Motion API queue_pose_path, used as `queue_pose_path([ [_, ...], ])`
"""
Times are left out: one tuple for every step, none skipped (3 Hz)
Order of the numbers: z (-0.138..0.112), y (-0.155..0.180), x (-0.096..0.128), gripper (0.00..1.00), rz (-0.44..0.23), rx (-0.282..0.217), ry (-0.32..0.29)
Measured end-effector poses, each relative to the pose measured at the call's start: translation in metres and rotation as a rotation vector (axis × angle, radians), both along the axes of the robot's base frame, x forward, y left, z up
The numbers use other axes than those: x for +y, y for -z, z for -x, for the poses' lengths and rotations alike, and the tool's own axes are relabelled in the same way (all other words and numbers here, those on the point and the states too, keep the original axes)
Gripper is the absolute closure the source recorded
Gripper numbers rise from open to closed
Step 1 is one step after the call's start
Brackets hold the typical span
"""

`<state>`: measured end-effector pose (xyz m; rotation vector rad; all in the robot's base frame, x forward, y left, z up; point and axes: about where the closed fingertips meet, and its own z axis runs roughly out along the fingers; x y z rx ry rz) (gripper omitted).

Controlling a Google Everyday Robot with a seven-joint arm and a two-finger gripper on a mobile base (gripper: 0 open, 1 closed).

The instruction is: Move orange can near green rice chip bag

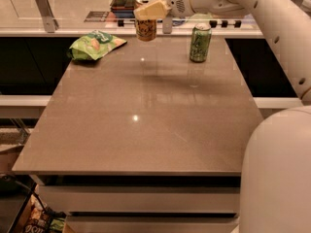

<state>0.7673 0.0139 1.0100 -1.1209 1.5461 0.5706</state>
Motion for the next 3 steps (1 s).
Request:
queue_pose_path([
  [-0.010, 0.021, 0.015, 1.00, 0.026, 0.045, -0.024],
  [-0.022, 0.050, 0.031, 1.00, 0.064, 0.105, -0.040],
  [-0.032, 0.074, 0.048, 1.00, 0.087, 0.155, -0.050],
])
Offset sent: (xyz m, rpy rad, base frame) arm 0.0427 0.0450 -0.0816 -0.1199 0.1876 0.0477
